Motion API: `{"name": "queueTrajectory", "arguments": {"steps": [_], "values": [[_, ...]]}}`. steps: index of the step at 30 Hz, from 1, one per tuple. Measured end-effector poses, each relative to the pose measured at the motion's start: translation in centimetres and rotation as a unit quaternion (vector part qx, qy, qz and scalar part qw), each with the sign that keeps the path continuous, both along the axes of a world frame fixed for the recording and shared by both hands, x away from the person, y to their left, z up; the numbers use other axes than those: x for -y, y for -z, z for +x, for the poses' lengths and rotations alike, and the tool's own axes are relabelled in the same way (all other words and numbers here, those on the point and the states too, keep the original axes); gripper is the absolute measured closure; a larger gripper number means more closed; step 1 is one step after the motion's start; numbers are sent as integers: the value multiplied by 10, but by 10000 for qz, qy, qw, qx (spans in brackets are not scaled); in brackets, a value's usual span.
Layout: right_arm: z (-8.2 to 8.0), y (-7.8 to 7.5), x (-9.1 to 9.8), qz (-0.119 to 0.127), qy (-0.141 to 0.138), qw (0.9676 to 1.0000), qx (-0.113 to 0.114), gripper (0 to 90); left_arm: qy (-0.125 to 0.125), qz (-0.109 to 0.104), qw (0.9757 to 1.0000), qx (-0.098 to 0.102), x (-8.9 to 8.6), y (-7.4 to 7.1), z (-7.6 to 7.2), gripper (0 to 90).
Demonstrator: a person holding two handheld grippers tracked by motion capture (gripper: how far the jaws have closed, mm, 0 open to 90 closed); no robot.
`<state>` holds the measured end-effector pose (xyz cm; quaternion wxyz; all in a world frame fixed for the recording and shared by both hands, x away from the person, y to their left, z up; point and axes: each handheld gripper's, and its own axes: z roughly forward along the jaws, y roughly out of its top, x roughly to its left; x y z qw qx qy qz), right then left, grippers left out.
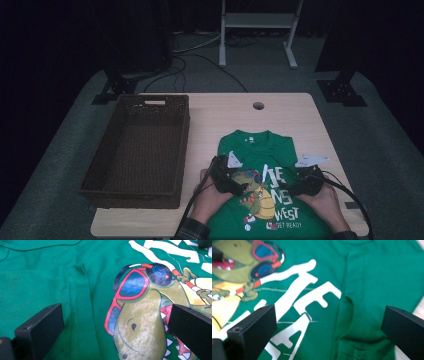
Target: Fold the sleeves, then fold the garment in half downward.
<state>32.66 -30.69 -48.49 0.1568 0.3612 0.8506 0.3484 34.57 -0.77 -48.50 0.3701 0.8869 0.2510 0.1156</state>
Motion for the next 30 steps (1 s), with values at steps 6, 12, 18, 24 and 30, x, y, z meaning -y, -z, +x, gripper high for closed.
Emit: {"name": "queueTrajectory", "arguments": {"steps": [6,12,18,24,30], "values": [[0,2,0,47,-12,10000,-40,0,0,-1,10000,0,0,0,0,0],[0,2,0,53,-12,10000,-38,0,-2,2,10000,-2,0,0,0,0],[-5,2,1,61,-23,10000,-41,0,17,1,10000,-4,-1,0,-6,0],[-17,2,1,63,-19,10000,-48,0,21,-9,10000,-2,-1,0,-16,0],[-31,3,1,61,8,10000,-41,0,54,10,10000,-3,-1,0,-29,0]]}}
